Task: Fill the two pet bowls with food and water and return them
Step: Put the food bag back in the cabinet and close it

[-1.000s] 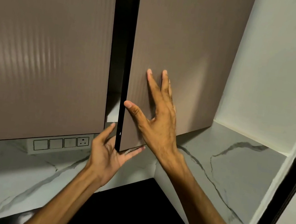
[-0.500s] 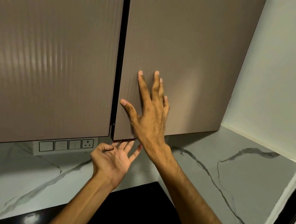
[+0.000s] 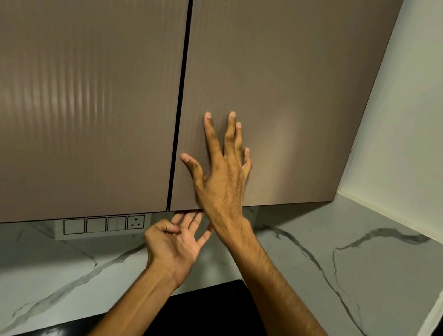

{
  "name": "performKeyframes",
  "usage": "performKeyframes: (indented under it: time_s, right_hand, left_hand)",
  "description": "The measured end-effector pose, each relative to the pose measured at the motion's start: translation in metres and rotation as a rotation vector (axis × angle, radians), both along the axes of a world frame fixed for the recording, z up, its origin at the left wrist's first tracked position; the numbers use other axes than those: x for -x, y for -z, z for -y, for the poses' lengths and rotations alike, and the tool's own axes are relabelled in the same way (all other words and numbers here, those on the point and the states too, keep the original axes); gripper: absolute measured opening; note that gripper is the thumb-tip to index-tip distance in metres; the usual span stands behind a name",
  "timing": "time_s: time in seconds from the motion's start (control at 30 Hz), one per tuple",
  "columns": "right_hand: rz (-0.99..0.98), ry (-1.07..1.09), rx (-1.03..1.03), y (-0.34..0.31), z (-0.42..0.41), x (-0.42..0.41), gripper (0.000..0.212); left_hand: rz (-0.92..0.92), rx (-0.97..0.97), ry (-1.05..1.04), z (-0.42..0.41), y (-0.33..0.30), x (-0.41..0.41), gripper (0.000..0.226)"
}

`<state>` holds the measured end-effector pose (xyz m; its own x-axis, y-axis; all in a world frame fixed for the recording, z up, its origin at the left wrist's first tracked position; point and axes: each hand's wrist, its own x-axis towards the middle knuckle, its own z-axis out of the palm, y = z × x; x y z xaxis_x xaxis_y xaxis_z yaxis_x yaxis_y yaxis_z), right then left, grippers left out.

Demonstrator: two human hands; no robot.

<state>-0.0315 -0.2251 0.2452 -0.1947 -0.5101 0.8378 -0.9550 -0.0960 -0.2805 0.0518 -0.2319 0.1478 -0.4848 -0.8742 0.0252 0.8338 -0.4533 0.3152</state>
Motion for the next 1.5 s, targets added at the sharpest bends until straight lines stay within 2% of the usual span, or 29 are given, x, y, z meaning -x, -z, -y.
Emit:
performKeyframes:
  time_s: [0.2,0.37,0.5,0.8,0.97,1.1,1.23,1.5]
  right_hand:
    - [0.002,-0.001,0.001,0.000,0.001,0.001,0.083]
    - [0.001,-0.006,-0.001,0.000,-0.001,0.001,0.083]
    - [-0.001,-0.004,-0.008,-0.001,-0.002,0.000,0.083]
    - [0.002,-0.029,-0.038,0.000,-0.012,-0.001,0.080]
    - [0.018,-0.064,-0.101,0.012,-0.027,-0.003,0.080]
    - [0.125,-0.168,-0.067,0.021,-0.039,-0.010,0.072]
    - [0.171,-0.219,-0.009,0.027,-0.048,-0.017,0.062]
    - [0.152,-0.246,0.039,0.028,-0.061,-0.038,0.056]
  left_hand:
    - [0.023,0.003,-0.014,0.000,0.000,0.001,0.055]
    - [0.025,0.016,-0.007,0.001,-0.001,0.001,0.034]
    - [0.040,0.015,-0.008,0.000,-0.003,-0.001,0.035]
    - [0.077,0.036,-0.007,-0.006,-0.007,-0.014,0.008]
    - [0.147,0.025,-0.053,-0.010,-0.007,-0.025,0.016]
    - [0.197,-0.022,-0.142,-0.015,-0.004,-0.037,0.035]
    - [0.195,-0.049,-0.229,-0.015,-0.005,-0.054,0.017]
    - [0.127,-0.064,-0.322,-0.013,-0.017,-0.086,0.009]
